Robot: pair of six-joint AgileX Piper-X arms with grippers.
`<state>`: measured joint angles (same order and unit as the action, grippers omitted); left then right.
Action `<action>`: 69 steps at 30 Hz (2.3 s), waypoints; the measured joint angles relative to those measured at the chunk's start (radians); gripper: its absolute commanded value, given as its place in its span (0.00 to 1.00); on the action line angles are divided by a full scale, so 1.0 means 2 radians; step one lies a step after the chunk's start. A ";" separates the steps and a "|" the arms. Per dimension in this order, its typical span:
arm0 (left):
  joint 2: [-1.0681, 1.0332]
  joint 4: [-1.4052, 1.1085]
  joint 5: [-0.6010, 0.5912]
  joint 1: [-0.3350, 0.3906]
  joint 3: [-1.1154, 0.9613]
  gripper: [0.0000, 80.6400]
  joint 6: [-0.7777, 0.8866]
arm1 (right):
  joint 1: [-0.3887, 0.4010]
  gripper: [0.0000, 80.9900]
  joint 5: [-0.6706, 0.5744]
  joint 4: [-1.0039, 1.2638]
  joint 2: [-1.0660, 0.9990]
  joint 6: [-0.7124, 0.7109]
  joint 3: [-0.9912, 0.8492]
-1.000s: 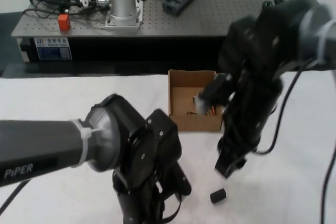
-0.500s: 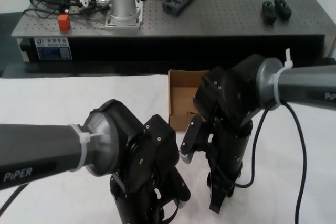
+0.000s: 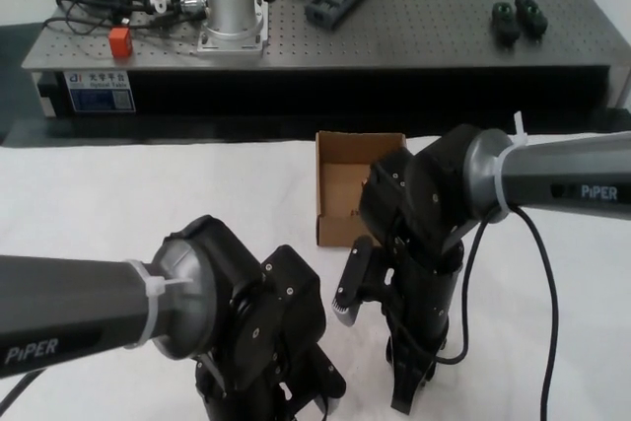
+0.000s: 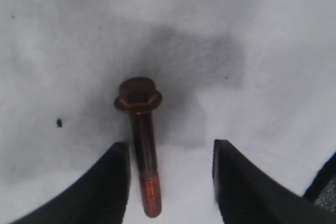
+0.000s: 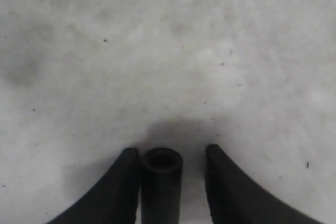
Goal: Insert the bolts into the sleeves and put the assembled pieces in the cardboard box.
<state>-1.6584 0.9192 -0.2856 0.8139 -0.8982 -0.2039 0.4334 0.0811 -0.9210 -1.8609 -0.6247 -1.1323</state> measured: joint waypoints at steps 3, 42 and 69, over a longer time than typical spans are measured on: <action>0.000 -0.016 -0.006 0.000 0.001 0.44 0.011 | 0.000 0.37 0.000 -0.016 0.000 0.000 0.000; -0.010 -0.065 0.014 -0.006 0.001 0.01 0.035 | -0.003 0.03 -0.017 -0.003 0.002 0.070 0.000; 0.167 -0.121 -0.012 -0.114 0.037 0.01 0.081 | -0.009 0.03 -0.194 0.161 0.433 0.249 0.254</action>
<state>-1.3250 0.6767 -0.3091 0.5852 -0.8251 -0.0428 0.4148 -0.3075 -0.5993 -0.9956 -0.1265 -0.6239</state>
